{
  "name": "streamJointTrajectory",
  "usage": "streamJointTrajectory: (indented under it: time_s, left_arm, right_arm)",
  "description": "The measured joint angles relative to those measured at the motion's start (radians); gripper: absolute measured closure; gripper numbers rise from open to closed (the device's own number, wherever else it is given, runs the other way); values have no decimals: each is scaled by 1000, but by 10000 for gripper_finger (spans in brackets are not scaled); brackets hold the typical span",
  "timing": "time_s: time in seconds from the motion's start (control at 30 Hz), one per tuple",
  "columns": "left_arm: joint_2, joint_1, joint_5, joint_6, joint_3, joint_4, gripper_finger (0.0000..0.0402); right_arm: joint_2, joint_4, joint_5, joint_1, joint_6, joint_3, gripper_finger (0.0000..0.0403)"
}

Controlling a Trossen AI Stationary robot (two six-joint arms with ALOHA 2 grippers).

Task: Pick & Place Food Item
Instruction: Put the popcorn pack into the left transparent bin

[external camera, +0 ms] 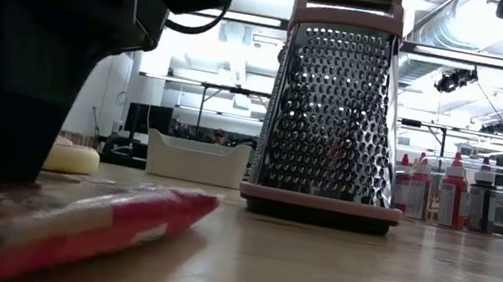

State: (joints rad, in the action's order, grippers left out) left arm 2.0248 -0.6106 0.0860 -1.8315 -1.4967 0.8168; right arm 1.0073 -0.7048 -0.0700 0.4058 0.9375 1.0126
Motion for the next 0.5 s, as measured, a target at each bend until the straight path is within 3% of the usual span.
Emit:
streamJointTrajectory:
  time_s: [0.5]
  left_arm:
    - [-34,0,-15,2,0,53,256]
  right_arm:
    - [0,6,0,0,0,0,238]
